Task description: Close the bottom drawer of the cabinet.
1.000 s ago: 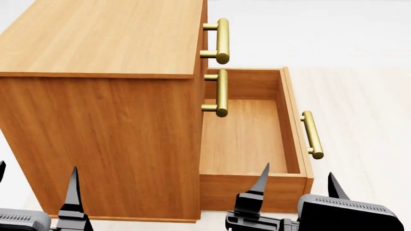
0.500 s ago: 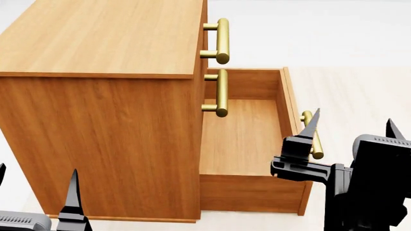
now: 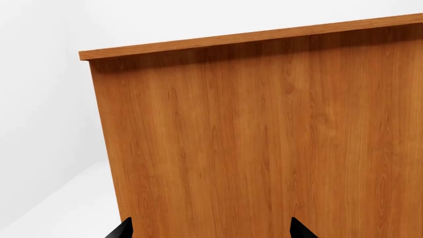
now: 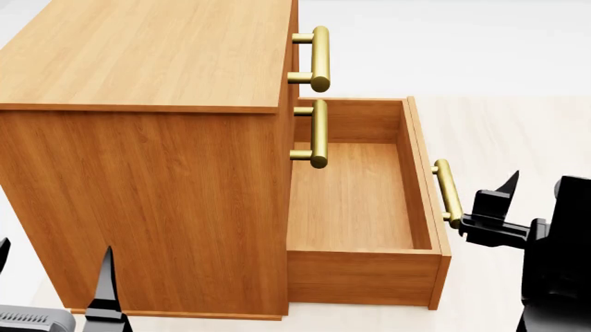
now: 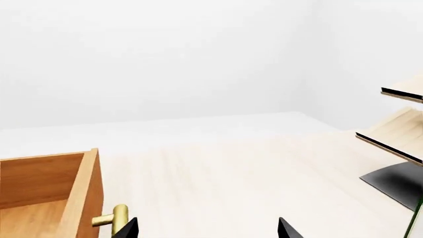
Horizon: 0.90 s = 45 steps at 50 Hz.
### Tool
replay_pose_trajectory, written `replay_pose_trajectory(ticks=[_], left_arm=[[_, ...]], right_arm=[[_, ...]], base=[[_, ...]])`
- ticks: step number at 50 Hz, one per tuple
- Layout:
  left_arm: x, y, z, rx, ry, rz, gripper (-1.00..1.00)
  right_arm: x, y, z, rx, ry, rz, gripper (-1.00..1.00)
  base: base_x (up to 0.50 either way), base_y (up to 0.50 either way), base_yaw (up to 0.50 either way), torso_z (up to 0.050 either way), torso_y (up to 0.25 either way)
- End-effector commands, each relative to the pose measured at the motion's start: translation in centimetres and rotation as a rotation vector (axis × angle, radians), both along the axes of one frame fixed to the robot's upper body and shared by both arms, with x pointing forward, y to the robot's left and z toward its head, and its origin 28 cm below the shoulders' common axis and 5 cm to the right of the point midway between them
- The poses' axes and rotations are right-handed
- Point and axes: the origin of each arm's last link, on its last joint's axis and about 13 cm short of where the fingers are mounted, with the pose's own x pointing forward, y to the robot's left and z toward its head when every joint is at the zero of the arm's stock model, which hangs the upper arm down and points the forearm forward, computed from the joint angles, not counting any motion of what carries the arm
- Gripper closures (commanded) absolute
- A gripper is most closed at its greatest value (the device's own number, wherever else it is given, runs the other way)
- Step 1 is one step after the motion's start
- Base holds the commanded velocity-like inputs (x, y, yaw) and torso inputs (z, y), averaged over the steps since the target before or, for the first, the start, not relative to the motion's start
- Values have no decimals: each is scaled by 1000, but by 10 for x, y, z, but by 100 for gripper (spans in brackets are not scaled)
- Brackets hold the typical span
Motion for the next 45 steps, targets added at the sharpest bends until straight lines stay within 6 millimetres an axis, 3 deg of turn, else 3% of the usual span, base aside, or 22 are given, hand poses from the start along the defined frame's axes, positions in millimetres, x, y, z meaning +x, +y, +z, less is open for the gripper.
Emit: replay_pose_trajectory(ticks=[1, 7, 23, 34, 45], left_arm=[[0, 0, -2, -3, 4, -2, -100], [-1, 0, -3, -5, 6, -2, -100], [-2, 0, -1, -8, -1, -2, -100], [-1, 0, -2, -8, 1, -2, -100], [-2, 0, -4, -10, 3, -7, -100]], right_arm=[[10, -9, -37, 3, 99, 6, -100], [13, -9, -69, 16, 142, 13, -100], [5, -16, -107, 162, 164, 43, -100], [0, -15, -127, 184, 187, 55, -100], [5, -3, -133, 161, 214, 110, -100]], base=[[0, 0, 0, 0, 0], [0, 0, 0, 0, 0], [0, 0, 0, 0, 0], [0, 0, 0, 0, 0], [0, 0, 0, 0, 0]])
